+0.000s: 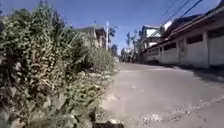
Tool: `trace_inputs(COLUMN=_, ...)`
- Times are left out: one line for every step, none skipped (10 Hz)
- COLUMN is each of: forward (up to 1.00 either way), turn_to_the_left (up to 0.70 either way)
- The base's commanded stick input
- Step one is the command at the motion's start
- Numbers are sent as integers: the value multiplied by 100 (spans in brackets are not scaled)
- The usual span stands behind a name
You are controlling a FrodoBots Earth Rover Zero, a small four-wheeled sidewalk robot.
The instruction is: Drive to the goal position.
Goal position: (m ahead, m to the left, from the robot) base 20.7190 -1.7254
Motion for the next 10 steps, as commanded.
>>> trace_inputs(forward=70, turn_to_the_left=-35)
trace_inputs(forward=70, turn_to_the_left=-35)
trace_inputs(forward=70, turn_to_the_left=-35)
trace_inputs(forward=70, turn_to_the_left=-35)
trace_inputs(forward=70, turn_to_the_left=-35)
trace_inputs(forward=70, turn_to_the_left=-35)
trace_inputs(forward=70, turn_to_the_left=-35)
trace_inputs(forward=70, turn_to_the_left=-35)
trace_inputs(forward=70, turn_to_the_left=-35)
trace_inputs(forward=70, turn_to_the_left=-35)
